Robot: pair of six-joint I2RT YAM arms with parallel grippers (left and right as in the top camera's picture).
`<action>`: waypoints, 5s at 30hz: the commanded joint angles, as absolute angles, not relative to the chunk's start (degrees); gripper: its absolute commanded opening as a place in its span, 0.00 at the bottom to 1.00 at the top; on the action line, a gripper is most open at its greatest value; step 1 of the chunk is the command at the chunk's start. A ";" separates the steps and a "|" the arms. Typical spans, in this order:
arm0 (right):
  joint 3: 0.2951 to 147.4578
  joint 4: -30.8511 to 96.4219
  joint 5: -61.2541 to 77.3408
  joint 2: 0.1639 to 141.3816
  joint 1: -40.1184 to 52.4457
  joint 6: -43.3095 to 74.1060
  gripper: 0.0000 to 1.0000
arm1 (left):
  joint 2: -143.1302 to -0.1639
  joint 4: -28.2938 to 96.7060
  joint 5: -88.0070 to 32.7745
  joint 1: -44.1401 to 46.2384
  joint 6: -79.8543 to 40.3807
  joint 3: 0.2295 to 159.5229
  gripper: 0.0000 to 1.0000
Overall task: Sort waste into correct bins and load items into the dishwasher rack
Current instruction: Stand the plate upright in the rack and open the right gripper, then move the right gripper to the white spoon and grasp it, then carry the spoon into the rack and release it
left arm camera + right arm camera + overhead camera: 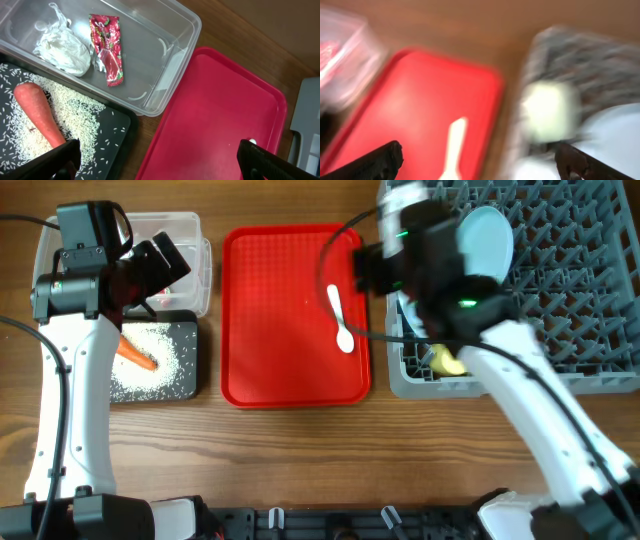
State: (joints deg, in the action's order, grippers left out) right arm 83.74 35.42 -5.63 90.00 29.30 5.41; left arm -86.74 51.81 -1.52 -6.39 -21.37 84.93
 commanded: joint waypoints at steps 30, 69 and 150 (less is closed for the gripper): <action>83.77 37.10 2.98 118.43 31.48 33.06 0.60 | -87.13 51.68 -0.97 -6.66 -21.47 85.19 1.00; 84.93 31.59 10.66 119.70 30.63 30.24 0.04 | -87.13 51.68 -0.97 -6.66 -21.47 85.19 1.00; 67.96 50.00 -21.98 76.18 -0.34 47.68 1.00 | -87.13 51.68 -0.97 -6.66 -21.47 85.19 1.00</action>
